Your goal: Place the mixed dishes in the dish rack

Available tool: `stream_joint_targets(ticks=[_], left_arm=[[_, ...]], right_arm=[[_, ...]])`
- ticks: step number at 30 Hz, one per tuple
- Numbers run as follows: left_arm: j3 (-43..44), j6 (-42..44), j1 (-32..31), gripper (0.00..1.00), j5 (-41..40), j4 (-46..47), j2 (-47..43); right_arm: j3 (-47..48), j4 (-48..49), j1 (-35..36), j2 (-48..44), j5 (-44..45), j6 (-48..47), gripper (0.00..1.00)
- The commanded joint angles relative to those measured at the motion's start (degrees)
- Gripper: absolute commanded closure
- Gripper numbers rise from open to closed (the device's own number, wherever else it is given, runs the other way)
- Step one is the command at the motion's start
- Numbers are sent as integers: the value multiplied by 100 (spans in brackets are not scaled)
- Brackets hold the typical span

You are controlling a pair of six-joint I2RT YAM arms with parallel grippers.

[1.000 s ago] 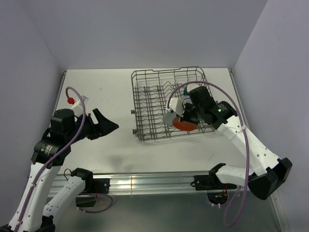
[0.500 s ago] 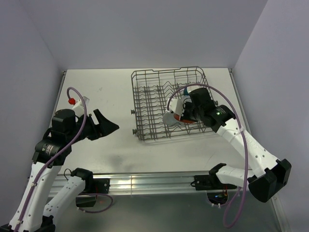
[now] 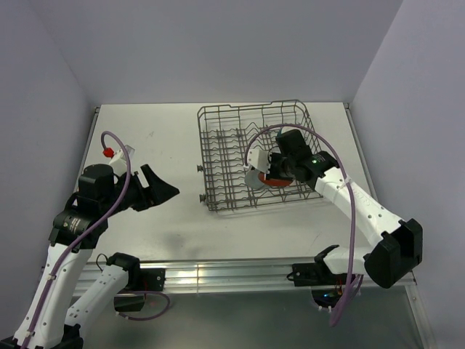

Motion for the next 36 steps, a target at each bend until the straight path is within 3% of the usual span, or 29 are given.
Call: stream_joint_targets(ticks=[1,36], left_arm=[[-24,-20,10,19,65,158,-55],[-252,-125,10,19,109,211,-222]], right_arm=[[151,366,-47,111,-146,-137,100],[-359,639,58,560,-217,-23,100]])
